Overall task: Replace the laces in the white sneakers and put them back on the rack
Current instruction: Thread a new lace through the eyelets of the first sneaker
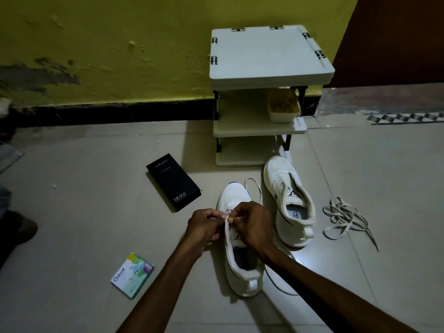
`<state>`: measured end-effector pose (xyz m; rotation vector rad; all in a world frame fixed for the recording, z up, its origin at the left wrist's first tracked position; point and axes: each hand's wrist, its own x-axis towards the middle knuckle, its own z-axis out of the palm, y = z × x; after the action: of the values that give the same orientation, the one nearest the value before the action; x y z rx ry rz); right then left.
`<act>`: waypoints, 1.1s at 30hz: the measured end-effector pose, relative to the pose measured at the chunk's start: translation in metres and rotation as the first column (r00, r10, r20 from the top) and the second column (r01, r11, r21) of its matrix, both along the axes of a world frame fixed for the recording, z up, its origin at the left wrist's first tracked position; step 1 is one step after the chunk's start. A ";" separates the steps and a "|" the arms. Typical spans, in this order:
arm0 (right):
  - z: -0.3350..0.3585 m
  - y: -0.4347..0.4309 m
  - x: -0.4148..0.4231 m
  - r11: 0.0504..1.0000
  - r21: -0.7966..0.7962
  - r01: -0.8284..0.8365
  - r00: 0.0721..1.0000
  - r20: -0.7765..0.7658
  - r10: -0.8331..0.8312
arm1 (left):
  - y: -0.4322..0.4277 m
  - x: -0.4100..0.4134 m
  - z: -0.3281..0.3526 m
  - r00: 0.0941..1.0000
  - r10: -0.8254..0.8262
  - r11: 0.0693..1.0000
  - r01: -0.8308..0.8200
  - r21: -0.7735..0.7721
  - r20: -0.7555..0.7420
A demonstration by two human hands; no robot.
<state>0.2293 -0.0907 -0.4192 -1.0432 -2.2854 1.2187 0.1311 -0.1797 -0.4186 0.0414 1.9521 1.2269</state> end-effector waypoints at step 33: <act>-0.011 -0.003 0.023 0.986 0.110 -0.127 0.991 0.056 0.121 | 0.027 -0.032 0.030 0.908 -0.080 0.997 0.080 -0.017 -0.411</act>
<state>0.2521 -0.0935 -0.4300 -0.9114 -2.4583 1.1052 0.0989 -0.1531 -0.3886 0.4077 2.2841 1.2369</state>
